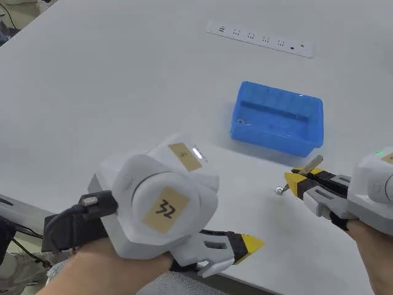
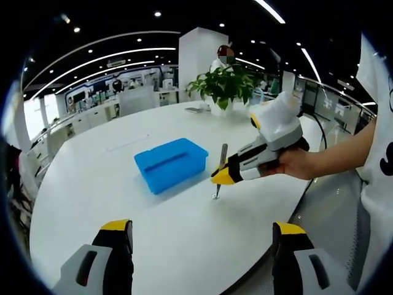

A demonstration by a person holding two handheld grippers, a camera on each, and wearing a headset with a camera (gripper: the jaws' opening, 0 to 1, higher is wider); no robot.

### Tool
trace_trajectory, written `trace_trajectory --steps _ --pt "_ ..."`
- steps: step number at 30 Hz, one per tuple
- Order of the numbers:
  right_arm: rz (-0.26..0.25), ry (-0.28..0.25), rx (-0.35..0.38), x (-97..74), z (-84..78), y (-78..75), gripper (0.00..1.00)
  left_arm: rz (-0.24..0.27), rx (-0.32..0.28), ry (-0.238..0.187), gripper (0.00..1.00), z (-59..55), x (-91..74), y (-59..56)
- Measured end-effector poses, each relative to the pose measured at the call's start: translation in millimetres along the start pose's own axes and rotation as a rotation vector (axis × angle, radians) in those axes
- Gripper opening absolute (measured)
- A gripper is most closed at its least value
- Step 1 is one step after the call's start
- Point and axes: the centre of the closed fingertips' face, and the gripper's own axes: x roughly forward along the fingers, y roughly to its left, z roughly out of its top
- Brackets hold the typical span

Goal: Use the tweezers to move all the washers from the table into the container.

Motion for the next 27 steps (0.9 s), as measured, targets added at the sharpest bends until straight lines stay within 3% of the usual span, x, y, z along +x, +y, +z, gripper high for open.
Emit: trace_trajectory --steps 13,27 --pt "-0.01 -0.012 0.017 3.3 1.6 -1.6 0.04 0.003 0.004 0.012 0.97 -2.3 0.9 0.3" --pt "-0.008 -0.005 -0.034 -0.2 -4.4 -0.1 0.03 -0.007 0.019 0.021 0.96 -3.9 2.6 -4.1"
